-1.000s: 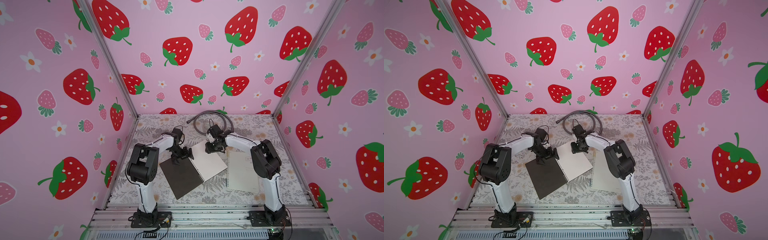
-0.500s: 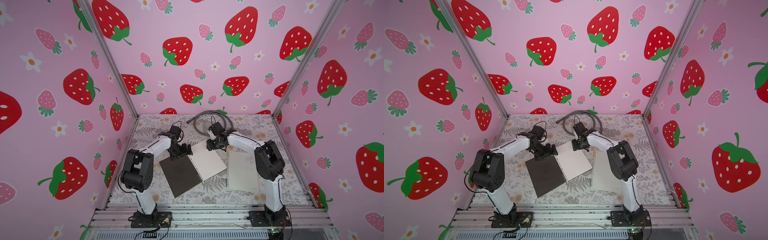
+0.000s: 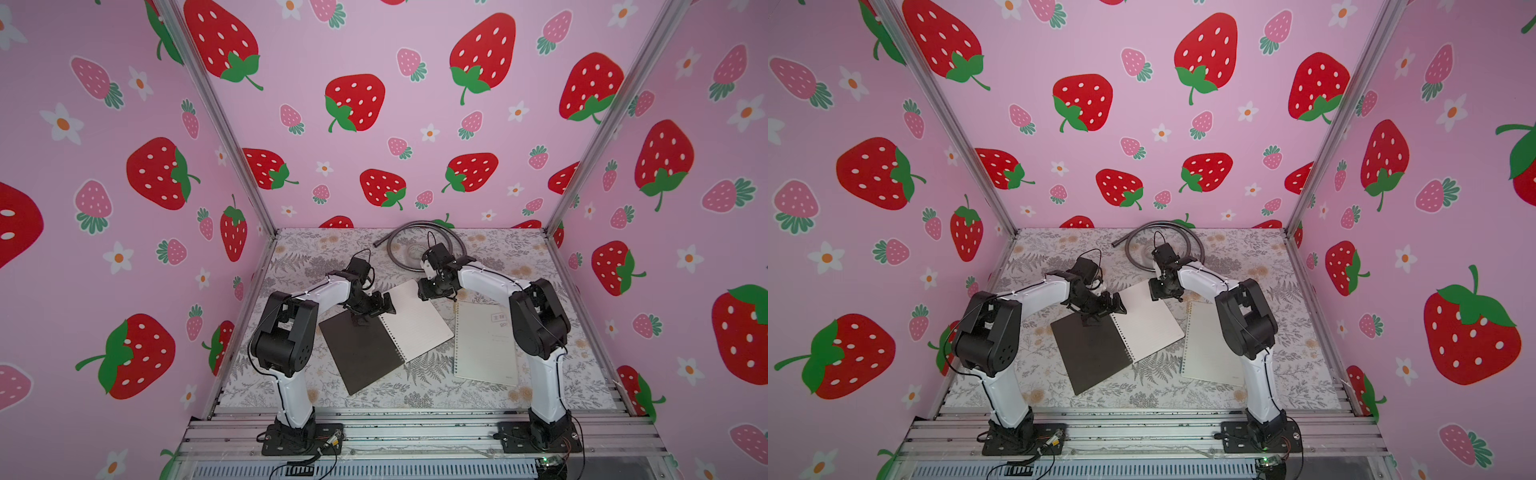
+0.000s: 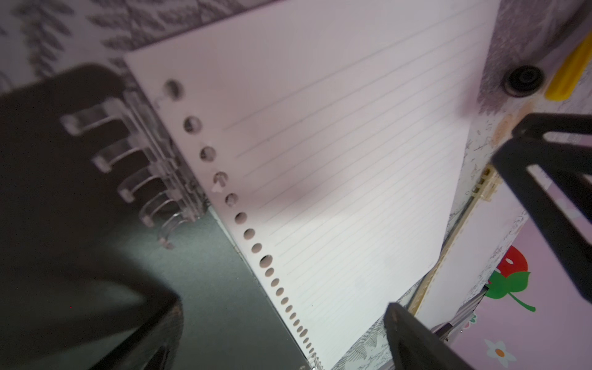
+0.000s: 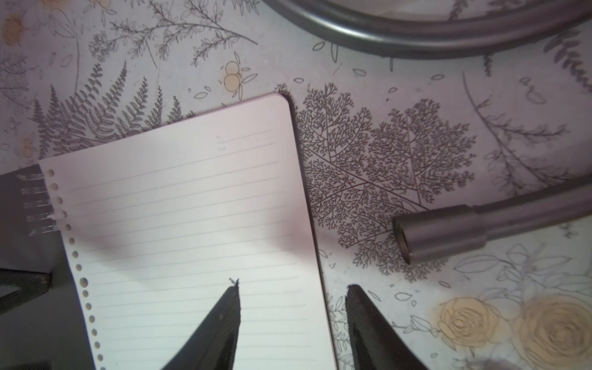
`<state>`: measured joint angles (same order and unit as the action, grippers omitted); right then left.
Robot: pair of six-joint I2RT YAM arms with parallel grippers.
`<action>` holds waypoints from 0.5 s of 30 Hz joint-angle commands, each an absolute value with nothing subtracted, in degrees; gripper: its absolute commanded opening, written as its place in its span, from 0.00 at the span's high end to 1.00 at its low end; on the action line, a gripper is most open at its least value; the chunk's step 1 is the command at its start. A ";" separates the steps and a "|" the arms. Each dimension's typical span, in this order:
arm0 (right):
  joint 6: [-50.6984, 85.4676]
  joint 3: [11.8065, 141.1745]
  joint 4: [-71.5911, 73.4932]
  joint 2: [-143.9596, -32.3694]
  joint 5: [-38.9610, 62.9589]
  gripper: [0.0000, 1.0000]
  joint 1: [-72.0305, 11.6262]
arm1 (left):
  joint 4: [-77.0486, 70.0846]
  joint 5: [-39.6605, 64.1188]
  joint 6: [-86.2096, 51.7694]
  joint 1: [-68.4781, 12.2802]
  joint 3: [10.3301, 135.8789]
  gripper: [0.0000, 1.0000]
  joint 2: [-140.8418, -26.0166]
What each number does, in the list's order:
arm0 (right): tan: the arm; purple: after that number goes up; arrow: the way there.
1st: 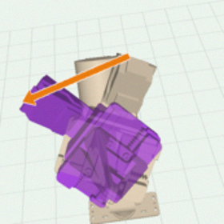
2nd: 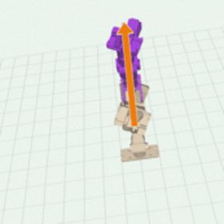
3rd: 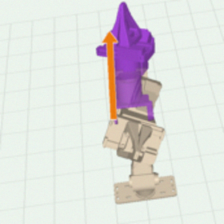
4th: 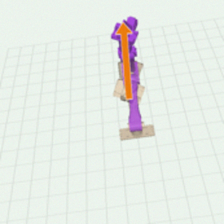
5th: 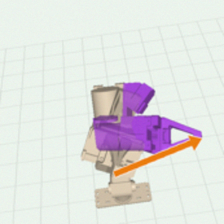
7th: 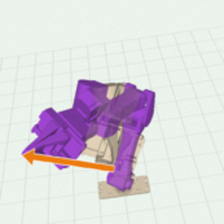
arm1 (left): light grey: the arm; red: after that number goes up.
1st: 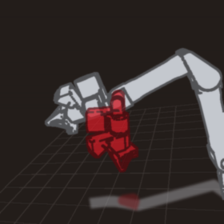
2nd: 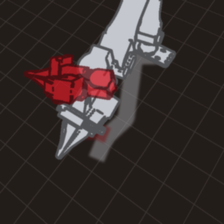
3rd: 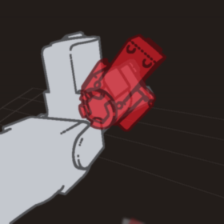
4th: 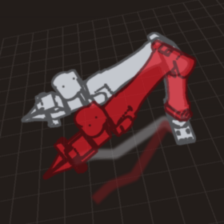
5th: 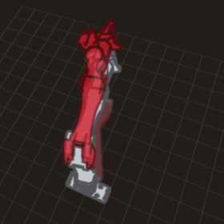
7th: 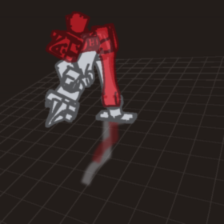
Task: Tear off pages from different notebooks
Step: Adjust the notebook at the center of the board.
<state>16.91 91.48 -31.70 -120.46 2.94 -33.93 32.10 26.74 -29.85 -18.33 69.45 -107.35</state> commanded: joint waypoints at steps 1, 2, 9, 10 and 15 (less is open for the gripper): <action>16.22 90.53 -32.58 -122.22 5.51 0.45 -33.58 | 33.16 26.02 -29.89 -18.54 69.94 0.01 -107.93; 16.17 90.36 -32.58 -122.31 5.74 0.45 -33.50 | 33.15 25.93 -29.88 -18.54 69.96 0.01 -107.93; 16.17 88.83 -31.84 -122.90 11.62 0.45 -32.96 | 34.93 25.14 -29.60 -19.51 71.50 0.01 -109.40; 16.17 88.56 -31.68 -122.96 12.48 0.45 -32.90 | 35.01 25.11 -29.58 -19.58 71.62 0.01 -109.51; 16.43 87.39 -31.08 -122.87 14.24 0.45 -32.96 | 35.24 24.87 -29.53 -19.77 71.82 0.01 -109.56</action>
<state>16.60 88.75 -30.81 -121.51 11.14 -32.95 33.28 25.74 -29.82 -19.27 70.85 -108.22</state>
